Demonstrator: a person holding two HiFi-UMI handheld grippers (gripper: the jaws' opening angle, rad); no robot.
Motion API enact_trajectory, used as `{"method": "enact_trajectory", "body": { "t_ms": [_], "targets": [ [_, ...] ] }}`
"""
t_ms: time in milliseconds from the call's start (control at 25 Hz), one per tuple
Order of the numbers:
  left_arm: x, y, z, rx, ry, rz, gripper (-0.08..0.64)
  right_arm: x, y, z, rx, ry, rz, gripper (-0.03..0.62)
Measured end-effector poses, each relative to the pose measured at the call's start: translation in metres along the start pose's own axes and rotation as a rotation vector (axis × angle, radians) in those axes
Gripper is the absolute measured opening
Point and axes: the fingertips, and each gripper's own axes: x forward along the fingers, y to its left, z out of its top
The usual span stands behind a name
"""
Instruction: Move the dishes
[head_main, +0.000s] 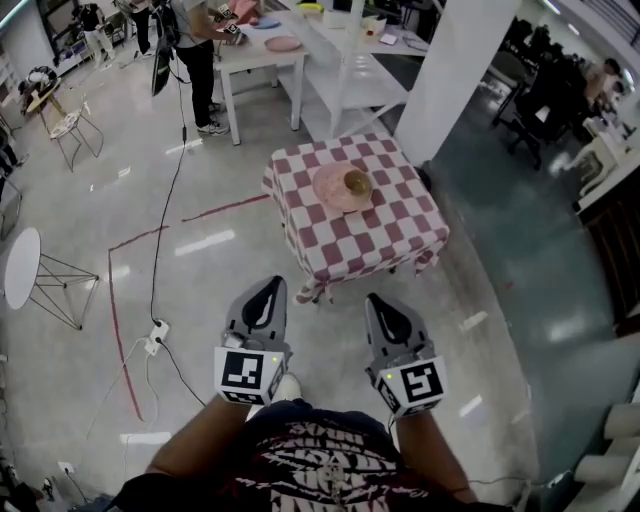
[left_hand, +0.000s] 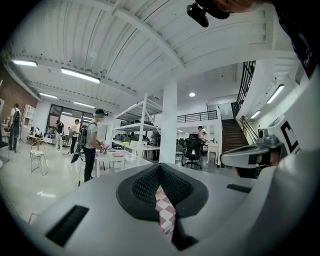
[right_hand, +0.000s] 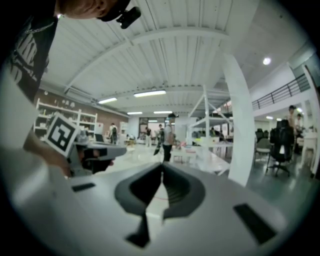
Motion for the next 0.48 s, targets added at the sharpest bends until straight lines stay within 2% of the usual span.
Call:
{"method": "enact_trajectory", "body": {
  "t_ms": [200,480],
  "targets": [
    [0.013,0.022,-0.003,-0.069,0.01,-0.012,0.026,0.009,0.013,0.014,-0.078,0.005,-0.004,0.035],
    [0.026,0.017,0.006,-0.065,-0.018,-0.039,0.025,0.009,0.006,0.015,-0.086,0.004,-0.032,0.035]
  ]
}}
